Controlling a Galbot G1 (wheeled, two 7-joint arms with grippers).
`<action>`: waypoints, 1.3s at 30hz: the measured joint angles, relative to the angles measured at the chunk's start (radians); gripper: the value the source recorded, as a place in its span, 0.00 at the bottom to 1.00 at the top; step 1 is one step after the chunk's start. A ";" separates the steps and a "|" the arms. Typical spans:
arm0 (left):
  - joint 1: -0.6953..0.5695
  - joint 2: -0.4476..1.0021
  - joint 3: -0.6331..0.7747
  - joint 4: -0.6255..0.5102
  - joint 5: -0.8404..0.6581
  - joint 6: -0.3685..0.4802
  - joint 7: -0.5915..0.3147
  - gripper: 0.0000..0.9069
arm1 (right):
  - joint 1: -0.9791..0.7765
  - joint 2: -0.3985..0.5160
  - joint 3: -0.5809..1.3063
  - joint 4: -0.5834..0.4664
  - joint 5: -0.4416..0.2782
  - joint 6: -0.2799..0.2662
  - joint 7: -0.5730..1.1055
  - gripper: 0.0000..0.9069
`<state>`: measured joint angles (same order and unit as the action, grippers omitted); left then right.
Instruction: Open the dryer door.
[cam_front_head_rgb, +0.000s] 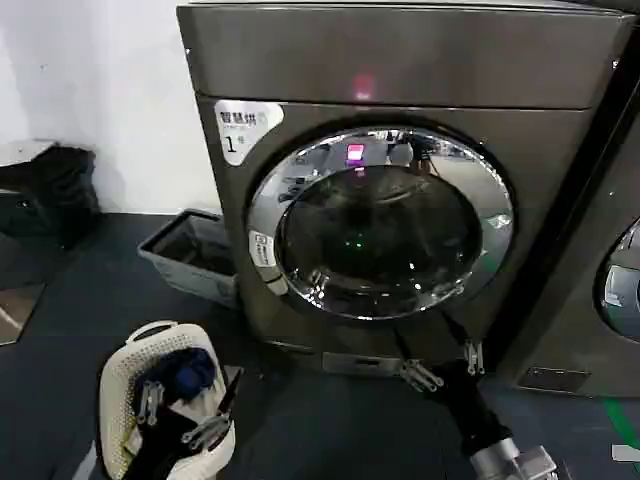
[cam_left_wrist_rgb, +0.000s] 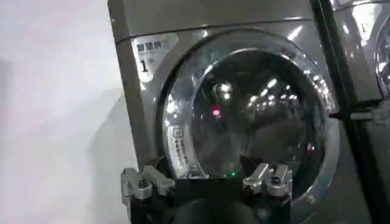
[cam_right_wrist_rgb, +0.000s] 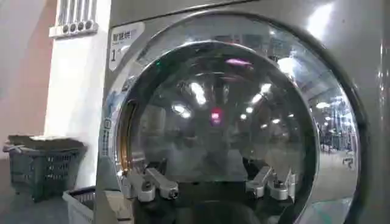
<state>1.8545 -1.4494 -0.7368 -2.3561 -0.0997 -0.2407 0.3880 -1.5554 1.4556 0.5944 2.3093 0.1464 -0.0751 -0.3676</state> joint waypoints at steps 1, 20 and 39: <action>-0.001 -0.001 0.002 -0.002 -0.002 0.002 -0.001 1.00 | 0.011 -0.011 -0.004 -0.003 0.012 -0.008 -0.007 1.00; 0.024 0.008 -0.005 -0.055 0.001 0.037 0.004 1.00 | 0.467 -0.340 -0.286 -0.281 0.207 -0.065 -0.058 1.00; 0.058 -0.003 0.045 -0.053 0.033 0.005 -0.004 1.00 | 0.829 -0.313 -0.556 -0.556 0.241 -0.061 -0.083 1.00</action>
<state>1.9126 -1.4523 -0.6918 -2.4093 -0.0668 -0.2352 0.3842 -0.7265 1.1421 0.0386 1.7535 0.3871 -0.1364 -0.4509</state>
